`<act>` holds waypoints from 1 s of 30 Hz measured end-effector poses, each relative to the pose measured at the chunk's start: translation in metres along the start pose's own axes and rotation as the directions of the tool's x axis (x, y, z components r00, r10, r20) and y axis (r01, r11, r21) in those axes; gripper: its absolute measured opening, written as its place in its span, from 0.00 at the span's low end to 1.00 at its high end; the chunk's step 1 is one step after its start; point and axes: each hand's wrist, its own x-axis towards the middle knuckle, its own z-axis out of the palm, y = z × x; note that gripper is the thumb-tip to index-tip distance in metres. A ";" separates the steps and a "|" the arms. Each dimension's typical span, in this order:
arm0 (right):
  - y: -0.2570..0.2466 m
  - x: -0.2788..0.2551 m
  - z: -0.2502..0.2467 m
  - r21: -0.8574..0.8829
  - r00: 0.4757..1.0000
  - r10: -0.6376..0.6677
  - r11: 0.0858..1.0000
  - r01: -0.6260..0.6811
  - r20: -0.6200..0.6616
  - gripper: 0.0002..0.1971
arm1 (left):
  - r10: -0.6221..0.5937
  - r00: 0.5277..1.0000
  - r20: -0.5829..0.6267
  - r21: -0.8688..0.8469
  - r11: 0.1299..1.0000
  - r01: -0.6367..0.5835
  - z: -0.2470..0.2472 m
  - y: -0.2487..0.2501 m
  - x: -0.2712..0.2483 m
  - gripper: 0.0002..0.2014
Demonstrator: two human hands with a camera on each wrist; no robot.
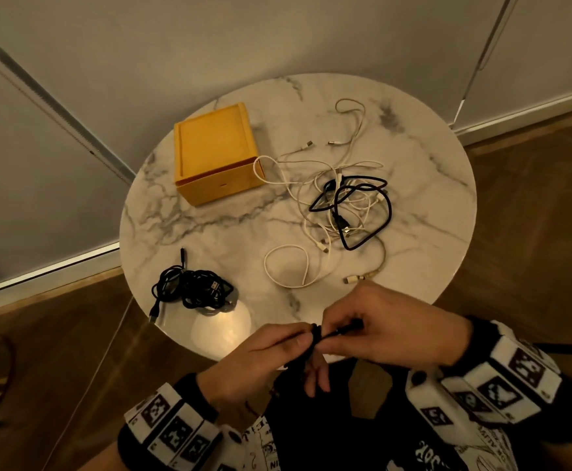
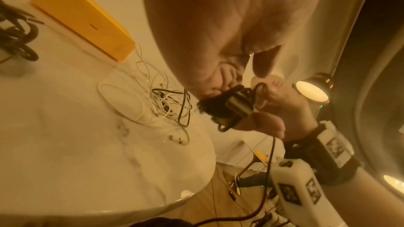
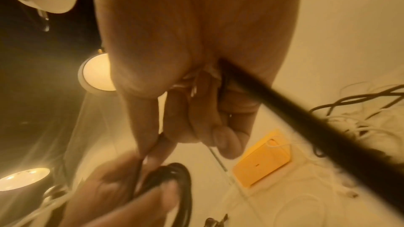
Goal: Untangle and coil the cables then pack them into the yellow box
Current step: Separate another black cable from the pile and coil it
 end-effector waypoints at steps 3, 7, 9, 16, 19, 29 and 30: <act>0.012 -0.002 -0.004 0.109 0.994 0.041 0.994 -0.030 -0.098 0.09 | 0.003 1.000 0.014 -0.066 0.998 -0.002 0.000 0.003 0.001 0.19; 0.021 -0.001 0.000 0.337 0.980 0.067 0.942 -0.001 -0.185 0.14 | 0.010 1.000 0.015 -0.116 0.993 -0.009 -0.002 0.006 0.004 0.16; 0.024 0.001 0.004 0.406 0.976 0.053 0.913 0.039 -0.213 0.13 | 0.042 0.999 -0.010 -0.183 0.982 -0.043 0.000 0.008 0.006 0.14; 0.019 0.020 0.022 0.490 0.940 0.013 0.856 0.166 -0.342 0.19 | 0.135 0.957 -0.258 -0.327 0.920 -0.218 -0.003 0.025 0.024 0.13; 0.019 0.027 0.024 0.355 0.908 -0.010 0.919 0.173 -0.418 0.23 | 0.156 0.937 -0.314 -0.376 0.886 -0.273 -0.005 0.029 0.033 0.16; 0.020 0.044 0.037 -0.034 0.719 -0.120 0.991 0.133 -0.684 0.16 | -0.075 0.810 -0.582 -0.568 0.750 -0.339 0.017 0.036 0.056 0.14; 0.020 0.045 0.037 -0.032 0.712 -0.121 0.990 0.138 -0.692 0.14 | -0.092 0.820 -0.565 -0.607 0.719 -0.338 0.018 0.037 0.056 0.13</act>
